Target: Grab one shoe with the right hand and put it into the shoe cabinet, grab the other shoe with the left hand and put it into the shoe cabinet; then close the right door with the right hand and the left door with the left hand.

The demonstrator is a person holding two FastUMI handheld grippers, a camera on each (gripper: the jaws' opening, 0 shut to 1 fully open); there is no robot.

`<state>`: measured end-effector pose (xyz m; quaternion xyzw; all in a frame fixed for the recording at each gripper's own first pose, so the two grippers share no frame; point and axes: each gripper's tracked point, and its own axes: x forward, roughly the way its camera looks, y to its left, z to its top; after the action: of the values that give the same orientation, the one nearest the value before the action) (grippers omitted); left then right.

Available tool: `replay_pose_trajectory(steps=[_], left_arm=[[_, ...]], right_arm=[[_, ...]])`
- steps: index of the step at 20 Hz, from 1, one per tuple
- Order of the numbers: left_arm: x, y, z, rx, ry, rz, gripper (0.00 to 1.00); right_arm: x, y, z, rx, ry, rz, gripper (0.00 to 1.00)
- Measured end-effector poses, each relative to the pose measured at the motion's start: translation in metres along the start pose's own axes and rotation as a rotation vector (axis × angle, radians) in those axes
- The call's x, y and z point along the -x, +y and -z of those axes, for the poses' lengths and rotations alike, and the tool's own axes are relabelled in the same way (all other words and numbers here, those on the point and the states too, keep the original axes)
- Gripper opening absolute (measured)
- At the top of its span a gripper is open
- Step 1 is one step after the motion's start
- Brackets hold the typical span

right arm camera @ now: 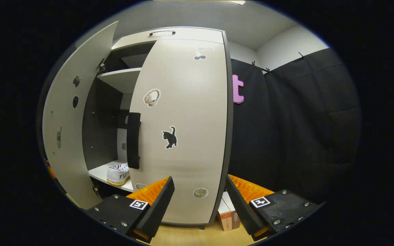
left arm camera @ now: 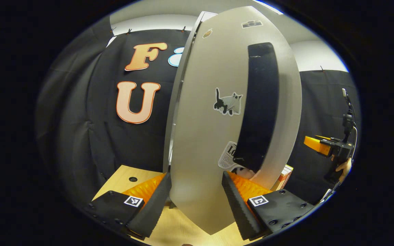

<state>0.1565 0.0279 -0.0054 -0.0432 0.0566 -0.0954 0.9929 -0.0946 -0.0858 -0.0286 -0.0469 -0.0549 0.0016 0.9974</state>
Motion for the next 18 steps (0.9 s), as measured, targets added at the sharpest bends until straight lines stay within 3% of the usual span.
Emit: replay_pose_trajectory(steps=[4, 9, 18], left_arm=[[-0.026, -0.026, 0.004, -0.007, -0.009, 0.042, 0.97], [-0.076, -0.036, 0.009, -0.041, -0.02, 0.012, 0.94], [-0.102, -0.043, 0.007, -0.027, -0.015, -0.024, 0.97]], right_arm=[[0.009, -0.019, -0.001, 0.012, -0.001, 0.033, 0.93], [0.015, -0.04, -0.002, 0.029, -0.002, 0.074, 0.94], [0.016, -0.056, 0.006, 0.053, 0.017, 0.097, 0.94]])
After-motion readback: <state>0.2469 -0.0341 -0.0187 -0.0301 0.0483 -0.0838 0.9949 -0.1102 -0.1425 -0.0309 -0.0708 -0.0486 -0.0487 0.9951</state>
